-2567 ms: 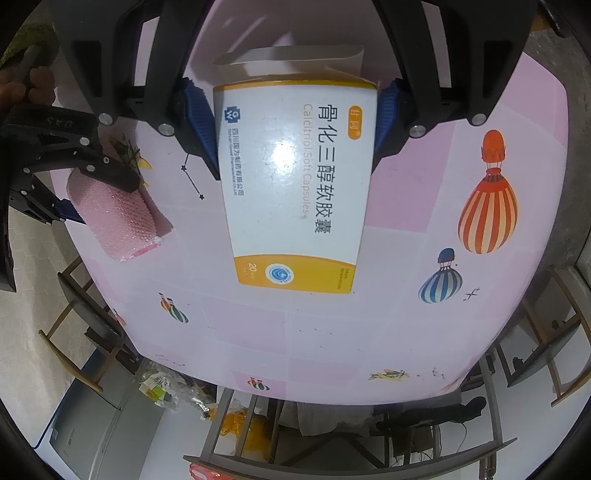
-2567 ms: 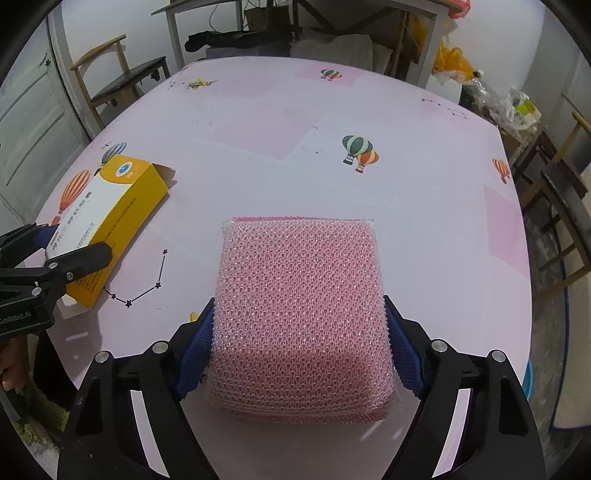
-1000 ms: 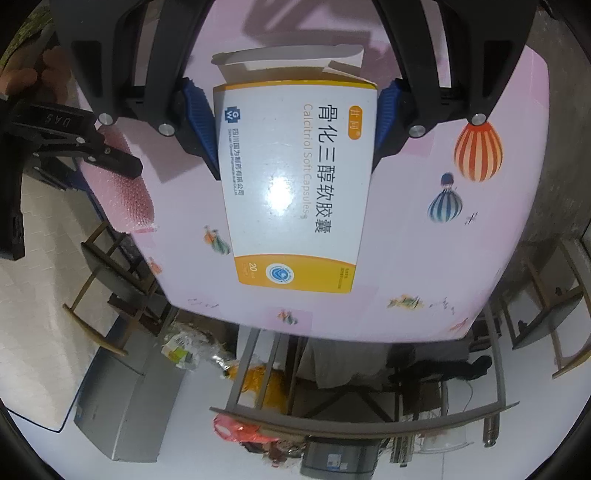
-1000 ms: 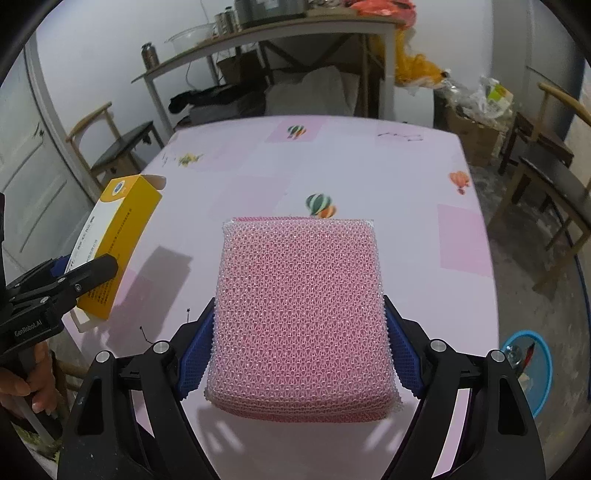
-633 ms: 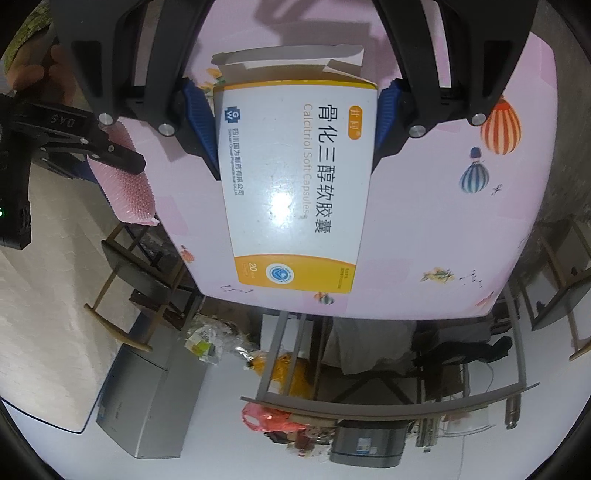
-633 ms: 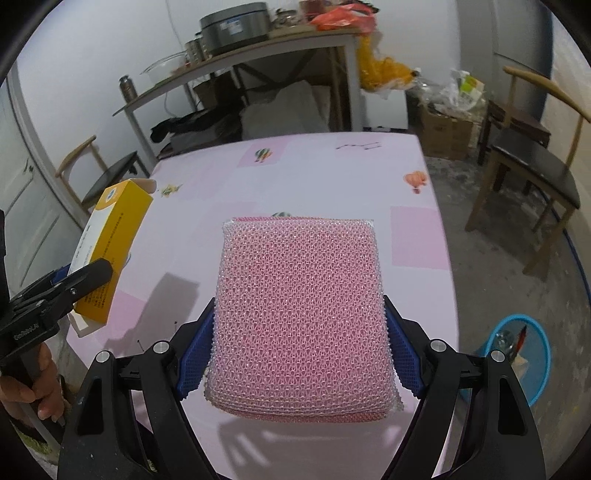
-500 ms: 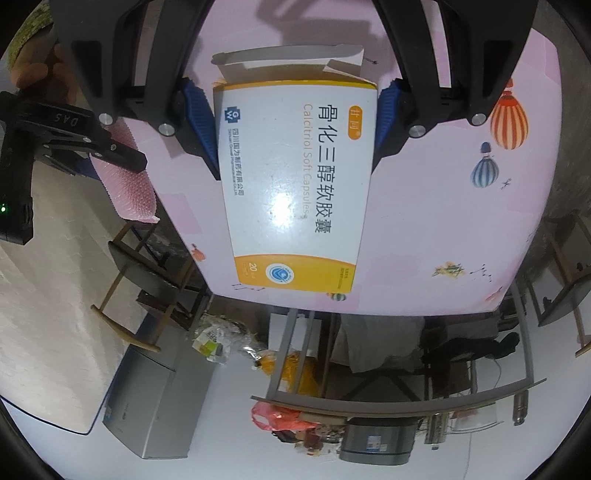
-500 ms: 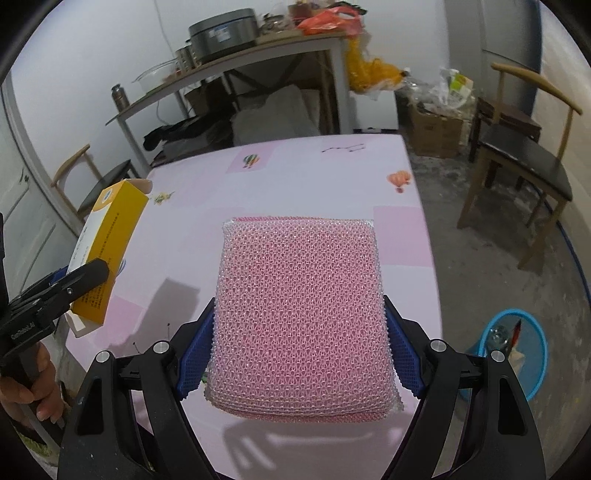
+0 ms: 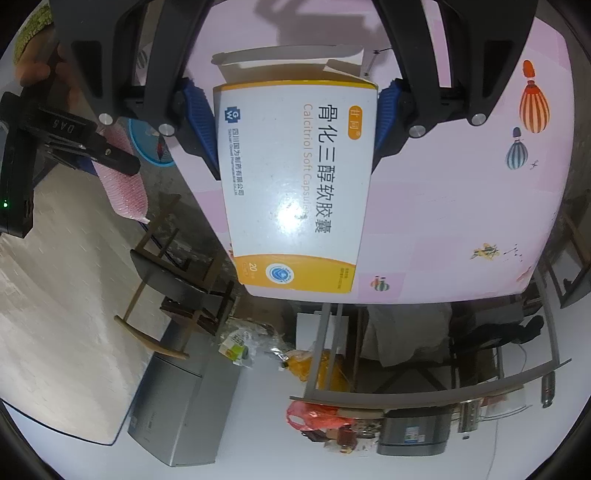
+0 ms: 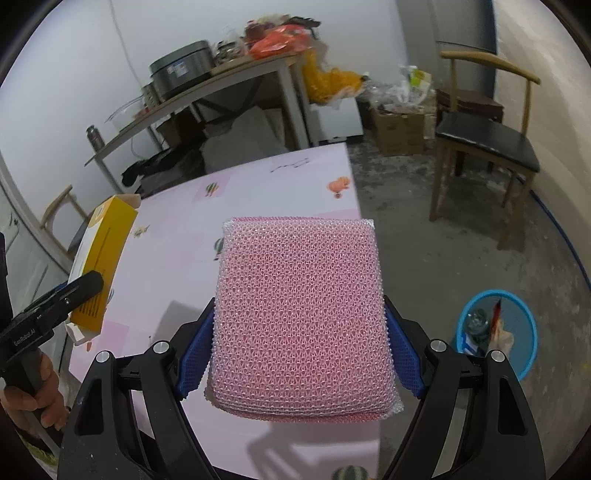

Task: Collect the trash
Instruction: 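Carry the medicine box and pink sponge with both tools over the wastebasket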

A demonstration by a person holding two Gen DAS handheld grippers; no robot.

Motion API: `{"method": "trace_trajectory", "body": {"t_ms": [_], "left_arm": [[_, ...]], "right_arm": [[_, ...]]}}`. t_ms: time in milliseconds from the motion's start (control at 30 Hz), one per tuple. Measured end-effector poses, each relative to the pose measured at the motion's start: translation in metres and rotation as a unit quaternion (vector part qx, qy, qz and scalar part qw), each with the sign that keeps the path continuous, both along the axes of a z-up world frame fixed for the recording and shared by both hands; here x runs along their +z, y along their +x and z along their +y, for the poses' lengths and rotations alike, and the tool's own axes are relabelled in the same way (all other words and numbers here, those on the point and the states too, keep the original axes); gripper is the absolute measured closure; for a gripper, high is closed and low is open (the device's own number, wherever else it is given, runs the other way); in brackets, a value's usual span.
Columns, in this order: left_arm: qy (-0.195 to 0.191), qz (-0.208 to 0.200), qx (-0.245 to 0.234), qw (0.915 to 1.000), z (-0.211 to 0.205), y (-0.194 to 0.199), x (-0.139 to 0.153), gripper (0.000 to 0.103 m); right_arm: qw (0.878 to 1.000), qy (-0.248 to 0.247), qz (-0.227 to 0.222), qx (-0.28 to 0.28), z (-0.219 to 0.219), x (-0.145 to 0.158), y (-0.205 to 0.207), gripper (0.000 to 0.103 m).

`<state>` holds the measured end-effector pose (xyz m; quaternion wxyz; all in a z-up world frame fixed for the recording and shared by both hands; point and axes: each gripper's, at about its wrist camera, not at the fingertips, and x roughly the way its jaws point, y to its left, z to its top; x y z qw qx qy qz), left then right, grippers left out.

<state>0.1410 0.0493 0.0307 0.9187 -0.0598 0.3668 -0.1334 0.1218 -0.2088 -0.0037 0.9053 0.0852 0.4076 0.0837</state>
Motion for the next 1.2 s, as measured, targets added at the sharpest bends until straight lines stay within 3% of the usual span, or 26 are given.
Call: {"method": "trace_trajectory", "body": {"t_ms": [300, 467, 600, 733, 1000, 1200], "left_arm": [[0.003, 0.001, -0.026, 0.9997, -0.029, 0.002, 0.004, 0.034], [-0.006, 0.012, -0.059, 0.9982, -0.051, 0.004, 0.005, 0.034], [-0.02, 0.026, -0.098, 0.9947, -0.075, 0.011, 0.005, 0.034], [-0.02, 0.042, -0.143, 0.9887, -0.115, 0.019, 0.0, 0.034], [-0.014, 0.112, -0.232, 0.9662, -0.209, 0.035, -0.029, 0.034], [0.003, 0.19, -0.286, 0.9394, -0.3, 0.056, -0.071, 0.034]], "right_arm": [[0.999, 0.014, -0.006, -0.047, -0.045, 0.0, -0.018, 0.026], [0.995, 0.024, -0.015, -0.1, -0.079, 0.005, -0.036, 0.026], [0.985, 0.033, -0.018, -0.168, -0.121, 0.009, -0.059, 0.026], [0.968, 0.054, -0.009, -0.246, -0.175, -0.002, -0.09, 0.026], [0.933, 0.141, 0.047, -0.326, -0.245, -0.062, -0.126, 0.026], [0.909, 0.205, 0.085, -0.353, -0.28, -0.11, -0.115, 0.026]]}}
